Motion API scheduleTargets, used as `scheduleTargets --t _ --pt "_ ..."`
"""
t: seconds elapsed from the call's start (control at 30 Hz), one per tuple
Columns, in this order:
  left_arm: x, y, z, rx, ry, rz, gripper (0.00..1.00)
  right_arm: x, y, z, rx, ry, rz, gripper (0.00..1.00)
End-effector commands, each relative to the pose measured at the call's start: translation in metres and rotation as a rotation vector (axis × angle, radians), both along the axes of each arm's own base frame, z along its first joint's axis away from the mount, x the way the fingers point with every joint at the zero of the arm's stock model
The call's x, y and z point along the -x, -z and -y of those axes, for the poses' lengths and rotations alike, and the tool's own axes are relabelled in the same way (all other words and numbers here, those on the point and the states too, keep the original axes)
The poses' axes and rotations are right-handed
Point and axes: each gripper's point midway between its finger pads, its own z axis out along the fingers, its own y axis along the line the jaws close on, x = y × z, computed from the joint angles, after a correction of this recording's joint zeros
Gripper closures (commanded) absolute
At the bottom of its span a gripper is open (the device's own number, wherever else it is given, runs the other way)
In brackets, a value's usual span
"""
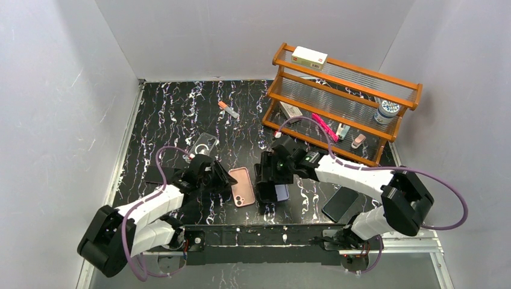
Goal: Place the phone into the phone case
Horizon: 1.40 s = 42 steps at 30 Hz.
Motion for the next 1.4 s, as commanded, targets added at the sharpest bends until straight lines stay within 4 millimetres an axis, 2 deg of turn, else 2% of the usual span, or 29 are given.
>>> scheduleTargets --t 0.0,0.07,0.17,0.3,0.4,0.53,0.7,0.8,1.07,1.37 --pt "-0.008 -0.023 0.005 0.054 -0.023 0.048 0.55 -0.012 -0.034 -0.044 -0.126 -0.027 0.097 0.56" --pt "-0.009 -0.025 -0.004 -0.011 -0.012 0.039 0.46 -0.012 -0.034 -0.053 -0.138 -0.053 0.11 0.56" --pt "-0.015 -0.038 -0.022 -0.057 -0.02 0.007 0.31 -0.01 -0.034 -0.068 -0.158 -0.092 0.126 0.55" --pt "-0.031 -0.074 -0.047 -0.019 -0.073 0.036 0.16 -0.01 -0.034 -0.085 -0.191 -0.123 0.146 0.55" --pt "-0.043 -0.104 -0.067 -0.053 -0.109 0.103 0.03 -0.011 -0.033 -0.096 -0.212 -0.135 0.158 0.55" --pt "-0.05 -0.126 -0.082 -0.146 -0.111 0.16 0.02 -0.014 -0.028 -0.108 -0.219 -0.146 0.157 0.55" --pt "-0.05 -0.139 -0.101 -0.25 -0.137 0.206 0.02 -0.017 -0.02 -0.121 -0.211 -0.159 0.153 0.55" --pt "-0.049 -0.144 -0.104 -0.263 -0.138 0.233 0.02 -0.019 -0.013 -0.126 -0.194 -0.167 0.159 0.55" --pt "-0.044 -0.144 -0.106 -0.255 -0.147 0.257 0.02 -0.019 0.011 -0.126 -0.133 -0.162 0.165 0.54" --pt "-0.04 -0.134 -0.106 -0.268 -0.125 0.24 0.03 -0.022 0.028 -0.114 -0.049 -0.137 0.169 0.44"
